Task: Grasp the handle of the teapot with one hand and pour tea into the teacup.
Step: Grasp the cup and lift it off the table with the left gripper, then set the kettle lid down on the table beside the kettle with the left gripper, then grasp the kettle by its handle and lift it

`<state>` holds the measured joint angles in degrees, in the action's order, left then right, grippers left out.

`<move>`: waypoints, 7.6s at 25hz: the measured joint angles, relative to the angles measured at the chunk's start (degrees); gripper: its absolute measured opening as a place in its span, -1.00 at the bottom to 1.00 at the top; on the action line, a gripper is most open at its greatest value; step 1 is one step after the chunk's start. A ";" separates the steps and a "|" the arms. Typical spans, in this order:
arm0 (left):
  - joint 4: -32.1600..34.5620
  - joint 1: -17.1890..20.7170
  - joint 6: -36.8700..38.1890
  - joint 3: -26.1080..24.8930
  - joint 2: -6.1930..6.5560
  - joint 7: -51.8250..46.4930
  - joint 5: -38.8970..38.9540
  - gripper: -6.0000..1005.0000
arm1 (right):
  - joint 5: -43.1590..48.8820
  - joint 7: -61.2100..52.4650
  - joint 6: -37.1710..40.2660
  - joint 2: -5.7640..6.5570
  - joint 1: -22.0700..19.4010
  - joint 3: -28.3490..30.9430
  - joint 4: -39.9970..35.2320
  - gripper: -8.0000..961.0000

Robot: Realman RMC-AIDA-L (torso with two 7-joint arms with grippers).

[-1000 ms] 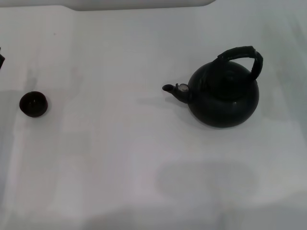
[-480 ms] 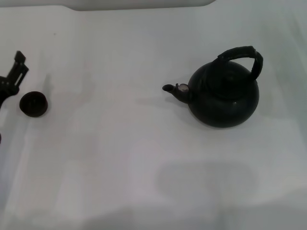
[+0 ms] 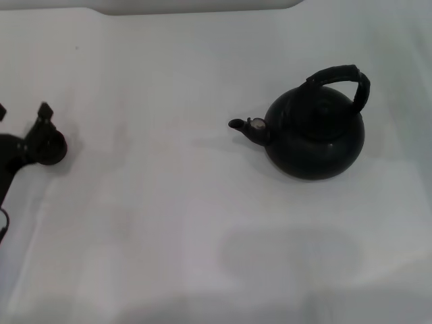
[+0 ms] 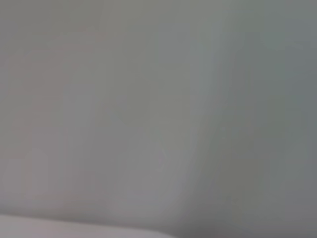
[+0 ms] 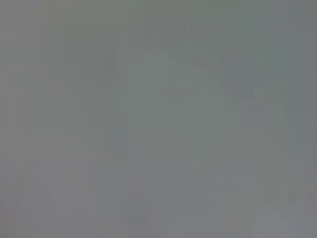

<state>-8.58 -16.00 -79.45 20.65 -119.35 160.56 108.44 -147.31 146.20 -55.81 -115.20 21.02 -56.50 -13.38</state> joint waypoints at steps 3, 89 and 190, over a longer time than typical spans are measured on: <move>-0.24 1.12 -0.01 0.00 -0.07 0.04 -1.62 0.78 | 0.00 0.02 0.11 0.17 0.08 1.12 -0.29 0.50; -0.07 -1.27 13.20 0.00 0.00 0.43 -3.94 0.43 | -0.03 0.14 -0.07 0.24 0.10 1.48 -1.39 0.50; -0.20 3.38 -7.67 -0.78 0.20 -4.16 29.59 0.75 | 38.57 -25.76 -16.09 0.23 -22.06 0.95 -31.29 0.50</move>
<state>-8.77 -12.62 -87.12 19.87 -119.15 156.41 138.02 -108.73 120.44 -71.90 -114.97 -1.04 -55.54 -44.67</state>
